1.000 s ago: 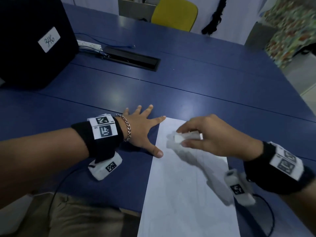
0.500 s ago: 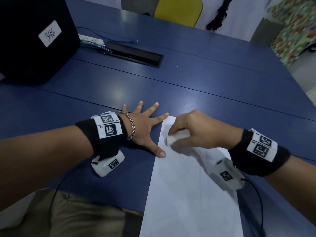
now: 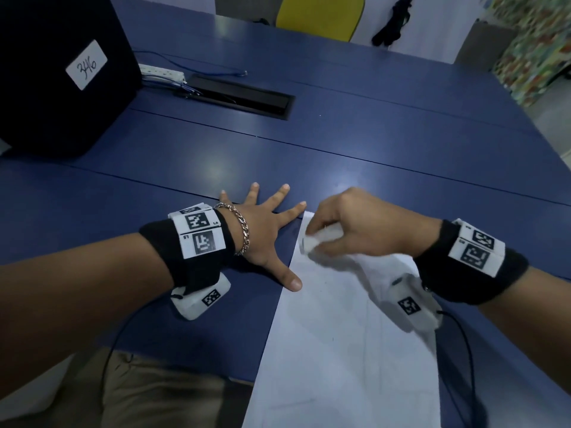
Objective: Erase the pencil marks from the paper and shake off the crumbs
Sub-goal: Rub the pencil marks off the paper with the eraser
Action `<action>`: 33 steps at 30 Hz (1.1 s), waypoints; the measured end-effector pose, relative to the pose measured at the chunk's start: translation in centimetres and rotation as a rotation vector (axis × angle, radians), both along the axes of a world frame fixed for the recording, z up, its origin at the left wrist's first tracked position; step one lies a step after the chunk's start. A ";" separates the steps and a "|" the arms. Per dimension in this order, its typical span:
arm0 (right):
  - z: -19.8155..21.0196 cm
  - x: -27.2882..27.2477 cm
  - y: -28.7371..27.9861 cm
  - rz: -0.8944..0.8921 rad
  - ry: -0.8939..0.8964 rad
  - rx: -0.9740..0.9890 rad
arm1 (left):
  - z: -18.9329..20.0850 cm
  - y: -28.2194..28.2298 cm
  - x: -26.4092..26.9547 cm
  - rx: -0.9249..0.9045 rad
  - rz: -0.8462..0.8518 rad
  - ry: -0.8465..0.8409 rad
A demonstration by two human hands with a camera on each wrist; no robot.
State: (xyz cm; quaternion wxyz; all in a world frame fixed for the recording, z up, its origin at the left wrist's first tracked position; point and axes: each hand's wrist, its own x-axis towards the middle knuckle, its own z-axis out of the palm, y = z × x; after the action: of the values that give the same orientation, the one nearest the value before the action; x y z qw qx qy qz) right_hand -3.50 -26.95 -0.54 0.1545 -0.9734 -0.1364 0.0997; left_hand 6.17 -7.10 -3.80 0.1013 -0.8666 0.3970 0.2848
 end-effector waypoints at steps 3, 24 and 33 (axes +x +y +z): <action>1.1 -0.2 -1.7 -0.154 -0.156 0.028 | -0.1 0.1 0.0 -0.021 -0.011 -0.008; -0.7 -0.6 -0.1 -0.114 -0.094 0.027 | -1.0 0.6 0.3 -0.098 0.031 0.014; -1.0 -0.9 0.3 0.058 0.022 0.037 | -1.0 0.6 0.1 -0.092 0.047 0.022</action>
State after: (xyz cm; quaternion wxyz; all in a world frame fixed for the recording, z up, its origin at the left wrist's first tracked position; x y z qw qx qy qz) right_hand -4.40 -26.67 -1.55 0.1711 -0.9648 -0.1649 0.1124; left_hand 6.31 -6.52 -4.79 0.0503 -0.8761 0.3905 0.2781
